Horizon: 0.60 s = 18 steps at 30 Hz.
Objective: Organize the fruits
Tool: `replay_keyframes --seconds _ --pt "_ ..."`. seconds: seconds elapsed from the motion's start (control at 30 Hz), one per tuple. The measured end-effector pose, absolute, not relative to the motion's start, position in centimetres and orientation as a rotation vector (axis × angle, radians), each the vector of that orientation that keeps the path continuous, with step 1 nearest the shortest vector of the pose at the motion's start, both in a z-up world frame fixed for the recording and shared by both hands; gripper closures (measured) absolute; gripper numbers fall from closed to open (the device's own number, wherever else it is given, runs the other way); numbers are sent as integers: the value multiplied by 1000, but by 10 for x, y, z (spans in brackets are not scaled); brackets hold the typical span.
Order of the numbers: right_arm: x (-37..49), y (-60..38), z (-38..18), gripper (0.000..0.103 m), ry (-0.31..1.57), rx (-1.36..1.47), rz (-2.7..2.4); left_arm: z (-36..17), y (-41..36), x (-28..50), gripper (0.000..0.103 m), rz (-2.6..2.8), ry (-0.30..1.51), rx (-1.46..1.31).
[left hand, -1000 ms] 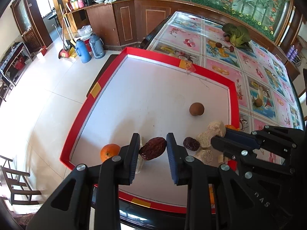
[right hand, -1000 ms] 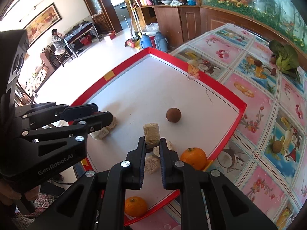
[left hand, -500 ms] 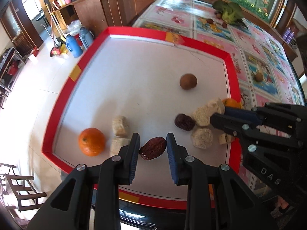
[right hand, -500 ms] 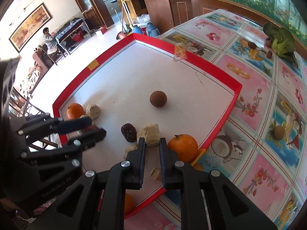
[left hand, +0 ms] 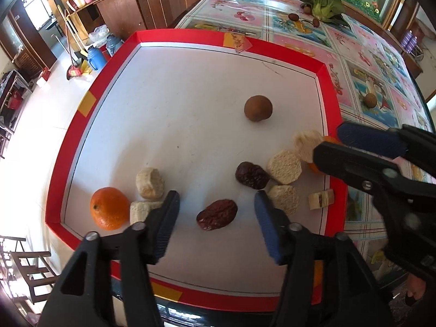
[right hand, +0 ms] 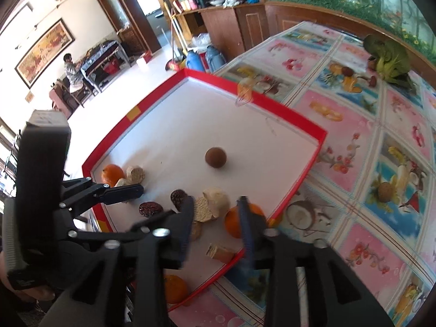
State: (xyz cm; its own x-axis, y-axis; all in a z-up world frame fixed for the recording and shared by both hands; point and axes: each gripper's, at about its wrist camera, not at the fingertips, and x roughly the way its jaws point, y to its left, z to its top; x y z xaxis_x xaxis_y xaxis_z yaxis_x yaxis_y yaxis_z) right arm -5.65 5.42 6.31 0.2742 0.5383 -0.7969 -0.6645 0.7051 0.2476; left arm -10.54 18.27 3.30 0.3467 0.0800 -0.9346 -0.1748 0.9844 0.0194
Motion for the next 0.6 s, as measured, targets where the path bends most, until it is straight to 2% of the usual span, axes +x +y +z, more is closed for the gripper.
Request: replay_keyframes --seconds 0.17,0.3,0.4,0.6 --pt "-51 37 67 65 992 -119 764 41 185 -101 41 193 1179 -107" --pt "-42 14 68 65 1001 -85 703 57 191 -101 28 237 1119 -104" --pt "-37 -1 66 65 1018 -52 668 70 195 -107 26 266 1071 -90" --pt "-34 -29 68 65 1023 -7 629 101 195 -122 10 302 949 -53"
